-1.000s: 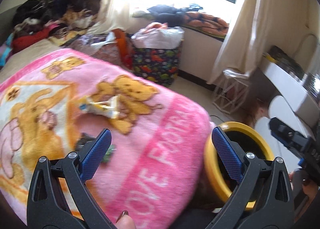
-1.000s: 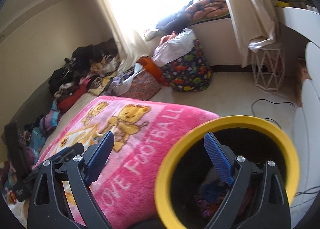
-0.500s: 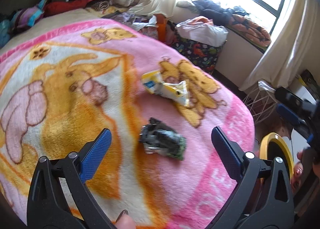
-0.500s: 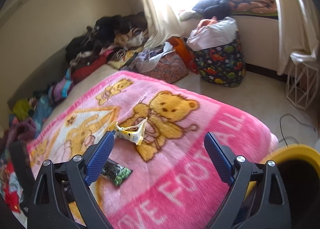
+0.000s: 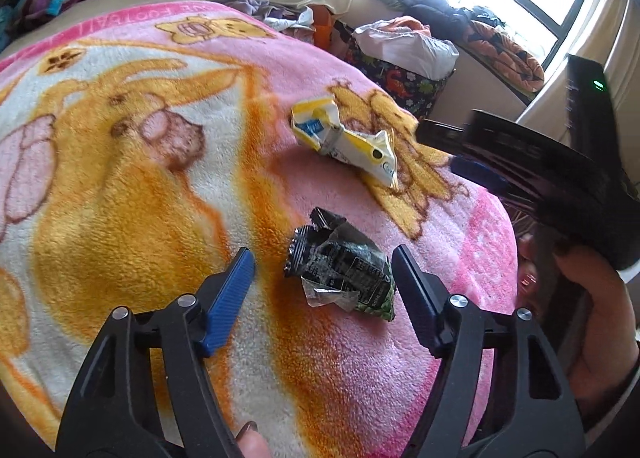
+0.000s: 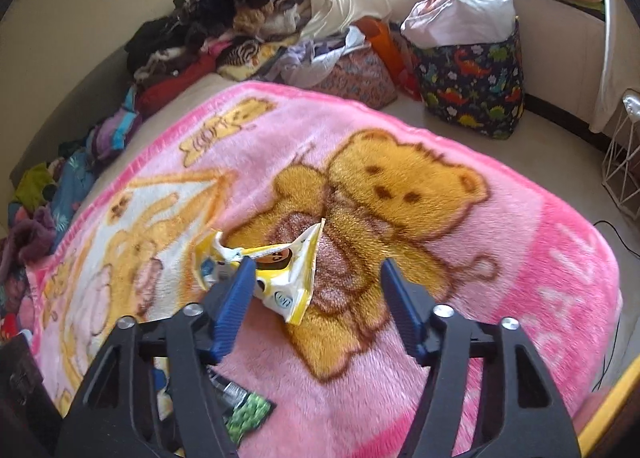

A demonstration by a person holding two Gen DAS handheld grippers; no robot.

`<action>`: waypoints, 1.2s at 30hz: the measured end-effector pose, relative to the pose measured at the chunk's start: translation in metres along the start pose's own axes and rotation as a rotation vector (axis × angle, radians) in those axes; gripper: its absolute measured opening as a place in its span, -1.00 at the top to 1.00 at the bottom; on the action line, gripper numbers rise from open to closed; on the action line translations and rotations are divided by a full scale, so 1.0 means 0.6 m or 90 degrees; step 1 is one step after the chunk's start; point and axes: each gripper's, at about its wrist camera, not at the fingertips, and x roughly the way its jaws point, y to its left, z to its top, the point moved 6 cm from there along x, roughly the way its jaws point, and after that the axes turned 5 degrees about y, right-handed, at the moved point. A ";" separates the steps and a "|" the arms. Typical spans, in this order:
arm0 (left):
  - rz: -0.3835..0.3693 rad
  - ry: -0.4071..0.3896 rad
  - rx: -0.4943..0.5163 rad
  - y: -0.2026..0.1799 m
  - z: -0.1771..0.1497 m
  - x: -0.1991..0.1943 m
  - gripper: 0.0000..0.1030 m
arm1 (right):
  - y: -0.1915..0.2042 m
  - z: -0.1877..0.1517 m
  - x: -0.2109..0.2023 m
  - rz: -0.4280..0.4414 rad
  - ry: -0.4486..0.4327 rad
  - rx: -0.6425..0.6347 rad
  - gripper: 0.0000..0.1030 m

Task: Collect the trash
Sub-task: 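Grasp the black wrapper with the left tool while the right tool grasps the yellow wrapper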

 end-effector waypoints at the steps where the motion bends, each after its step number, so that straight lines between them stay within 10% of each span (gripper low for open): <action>1: -0.001 0.001 0.000 0.000 -0.002 0.003 -0.20 | 0.000 -0.001 0.012 0.001 0.009 -0.001 -0.04; 11: 0.001 0.003 0.006 0.001 -0.010 0.019 -0.20 | 0.000 -0.006 0.087 0.064 0.056 0.031 0.10; 16: 0.004 0.002 0.006 0.000 -0.011 0.021 -0.19 | 0.008 -0.011 0.087 0.142 0.067 0.058 0.64; 36: -0.014 0.015 0.050 -0.051 -0.012 0.007 0.75 | -0.086 -0.081 -0.178 0.075 -0.094 0.101 0.83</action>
